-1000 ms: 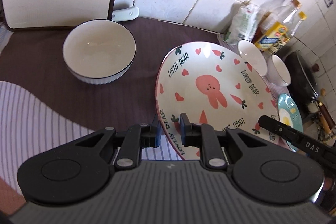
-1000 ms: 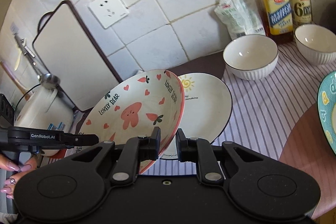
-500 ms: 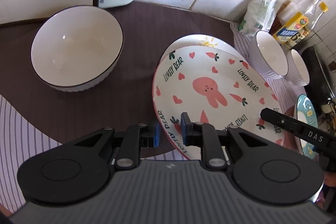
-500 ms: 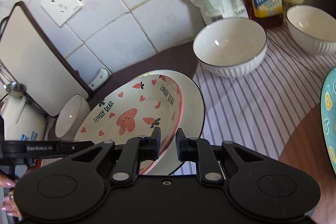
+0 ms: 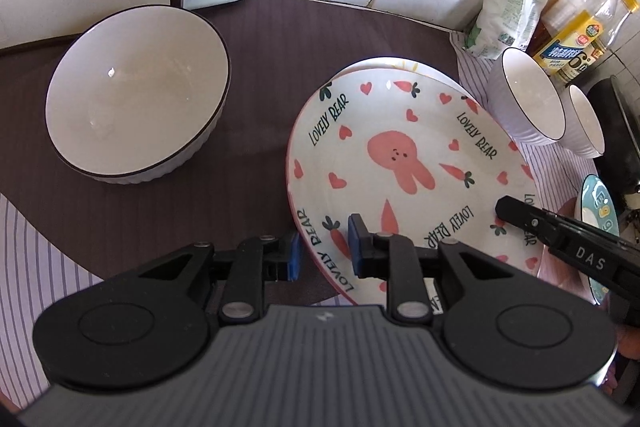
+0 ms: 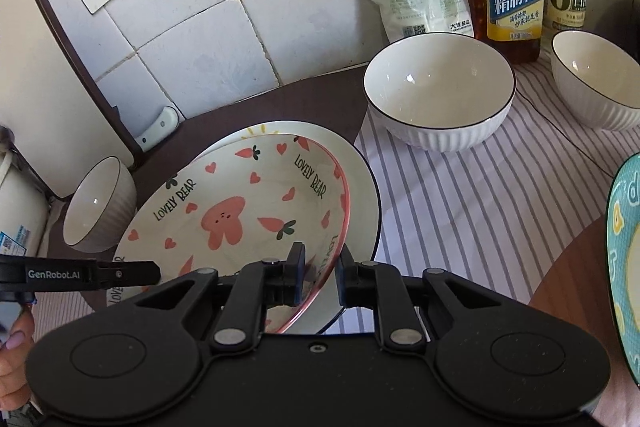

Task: Organize plates and bowls
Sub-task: 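Carry the bunny plate and lower it onto the sun plate, right gripper, then open the right gripper and move it to the teal egg plate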

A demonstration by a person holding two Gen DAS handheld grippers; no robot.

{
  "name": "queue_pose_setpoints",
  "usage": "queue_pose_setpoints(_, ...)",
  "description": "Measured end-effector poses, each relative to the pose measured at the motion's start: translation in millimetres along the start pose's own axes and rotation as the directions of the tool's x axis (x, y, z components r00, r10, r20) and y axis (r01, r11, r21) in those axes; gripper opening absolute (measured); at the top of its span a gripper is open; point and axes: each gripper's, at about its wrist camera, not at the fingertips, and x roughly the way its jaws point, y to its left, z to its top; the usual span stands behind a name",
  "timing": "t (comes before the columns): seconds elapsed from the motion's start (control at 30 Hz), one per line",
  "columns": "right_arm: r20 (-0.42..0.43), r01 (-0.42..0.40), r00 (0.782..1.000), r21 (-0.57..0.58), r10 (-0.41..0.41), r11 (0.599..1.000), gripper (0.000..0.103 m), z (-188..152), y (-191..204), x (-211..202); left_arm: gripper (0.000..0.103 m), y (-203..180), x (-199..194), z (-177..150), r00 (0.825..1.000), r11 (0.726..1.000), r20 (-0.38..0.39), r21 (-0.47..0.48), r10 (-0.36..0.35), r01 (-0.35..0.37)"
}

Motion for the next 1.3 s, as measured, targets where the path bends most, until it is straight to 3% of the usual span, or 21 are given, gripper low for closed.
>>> queue_pose_setpoints(0.23, 0.007, 0.064, 0.998, -0.082, -0.064, 0.995, 0.025, 1, 8, 4, 0.023, -11, 5, -3, 0.998, 0.998, 0.0, 0.021, 0.06, -0.06)
queue_pose_setpoints(0.37, 0.009, 0.082, 0.997, -0.108, -0.082, 0.991, 0.025, 3, 11, 3, 0.023, -8, 2, -8, 0.998, 0.996, -0.016, -0.063, 0.056, -0.057)
queue_pose_setpoints(0.7, 0.016, 0.138, 0.99, -0.189, -0.137, 0.972, 0.028, -6, 15, -10, 0.023, -20, -23, -22, 0.995, 0.995, 0.004, -0.001, 0.095, -0.095)
queue_pose_setpoints(0.9, 0.047, 0.095, 0.995, -0.172, -0.088, 0.981, 0.028, -13, 2, -44, 0.023, -37, -57, -30, 0.995, 0.993, 0.025, 0.063, 0.095, -0.096)
queue_pose_setpoints(1.03, 0.068, 0.048, 0.997, -0.181, -0.036, 0.982, 0.028, -20, -1, -76, 0.024, -50, -75, -35, 0.996, 0.989, -0.016, 0.117, 0.088, -0.085)
queue_pose_setpoints(1.3, 0.123, 0.058, 0.992, -0.262, -0.026, 0.963, 0.032, -31, 0, -149, 0.031, -82, -114, -54, 0.996, 0.971, 0.005, 0.221, 0.089, -0.088)
